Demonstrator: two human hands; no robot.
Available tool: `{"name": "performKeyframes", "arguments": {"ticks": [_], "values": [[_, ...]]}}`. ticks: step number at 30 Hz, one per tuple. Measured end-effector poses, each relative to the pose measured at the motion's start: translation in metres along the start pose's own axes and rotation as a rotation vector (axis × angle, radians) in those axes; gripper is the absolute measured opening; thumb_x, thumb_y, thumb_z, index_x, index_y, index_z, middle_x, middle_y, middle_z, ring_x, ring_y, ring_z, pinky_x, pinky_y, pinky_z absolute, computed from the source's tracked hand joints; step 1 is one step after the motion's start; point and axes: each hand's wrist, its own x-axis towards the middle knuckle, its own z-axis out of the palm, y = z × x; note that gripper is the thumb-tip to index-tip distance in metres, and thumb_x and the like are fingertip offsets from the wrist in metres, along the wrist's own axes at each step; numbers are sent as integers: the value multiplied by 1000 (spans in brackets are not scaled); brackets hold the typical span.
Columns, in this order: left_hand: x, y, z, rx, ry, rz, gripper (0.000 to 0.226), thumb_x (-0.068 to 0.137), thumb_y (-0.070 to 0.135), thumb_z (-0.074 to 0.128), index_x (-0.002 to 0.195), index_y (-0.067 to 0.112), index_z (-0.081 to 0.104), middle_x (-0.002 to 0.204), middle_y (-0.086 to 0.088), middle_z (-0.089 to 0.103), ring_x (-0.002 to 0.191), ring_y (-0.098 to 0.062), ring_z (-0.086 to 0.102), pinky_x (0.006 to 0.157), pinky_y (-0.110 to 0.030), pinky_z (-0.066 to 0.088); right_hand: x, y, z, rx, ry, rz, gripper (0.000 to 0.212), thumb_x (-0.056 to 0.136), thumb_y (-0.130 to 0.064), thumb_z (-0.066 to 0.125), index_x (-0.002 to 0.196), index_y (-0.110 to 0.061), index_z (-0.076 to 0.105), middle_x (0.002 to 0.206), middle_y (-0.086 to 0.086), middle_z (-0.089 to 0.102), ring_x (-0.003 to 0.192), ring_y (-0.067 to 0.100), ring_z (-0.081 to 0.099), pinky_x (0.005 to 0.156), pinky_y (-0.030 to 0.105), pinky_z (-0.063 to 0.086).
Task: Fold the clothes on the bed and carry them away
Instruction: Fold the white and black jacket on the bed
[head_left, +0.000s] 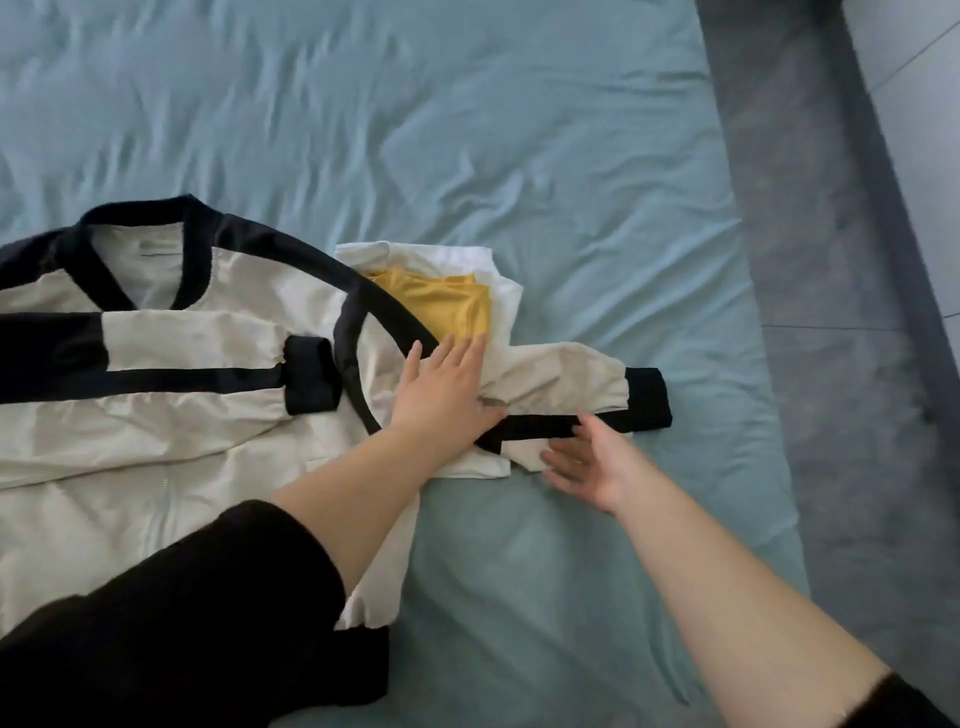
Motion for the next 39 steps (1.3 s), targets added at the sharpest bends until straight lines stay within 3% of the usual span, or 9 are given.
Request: {"name": "performKeyframes", "arguments": {"ticks": [3,6,9,13,18,22,28,35,39], "values": [[28,33,3,67,-68,-4,73,84,60,55,142,21,33,125,-3,60,120,-29,51,97,-41,33,7,-2,0,35,-62,19,45,93,-53,52,118,-17,48,103,14,62,95,27,63,67,45,52],[39,62,1,52,-175,12,22,90,36,54,108,22,55,99,1,64,99,-27,62,73,-33,38,10,-2,-4,144,-134,32,62,82,-68,56,119,-19,48,111,18,62,99,28,62,77,51,53],[21,80,-3,27,-161,148,16,89,21,47,96,24,61,95,2,64,94,-25,62,70,-30,39,4,-15,-4,220,-285,7,65,74,-73,59,102,-14,62,103,14,70,93,29,67,90,51,50],[-23,83,-15,-68,-3,302,36,87,21,49,120,31,59,84,0,49,84,-28,56,64,-34,32,-12,-50,1,497,-297,-131,33,83,-28,67,107,-6,63,97,14,73,94,31,69,85,42,56],[-35,86,-17,-147,98,268,51,94,27,46,142,44,39,105,6,55,97,-21,50,85,-35,38,-9,-67,-22,677,-554,-329,33,76,-23,68,108,-13,69,113,10,71,105,28,68,90,42,54],[-22,77,13,52,-235,158,58,94,41,45,148,46,23,155,3,26,145,-21,14,117,-45,9,32,-30,-58,588,-136,-143,40,93,-18,57,132,-12,55,106,10,70,95,26,67,90,39,52],[-7,51,46,117,-241,-50,76,87,67,37,145,54,-11,158,4,-27,143,-29,-30,110,-65,-12,64,-22,-96,578,-83,-179,41,87,-39,67,123,-19,60,106,4,74,94,19,72,83,35,56],[7,51,51,117,-31,-40,83,79,85,19,141,54,-25,151,7,-40,141,-29,-35,106,-68,-13,56,-104,-99,614,-300,-499,28,97,-37,53,119,-24,62,125,2,67,115,19,63,97,41,52],[20,45,66,173,-267,-74,98,68,92,26,140,53,-28,153,4,-39,138,-32,-39,107,-72,-9,71,-90,-101,553,-81,-333,18,92,-35,61,106,-24,62,121,2,67,97,17,67,82,36,56]]}}
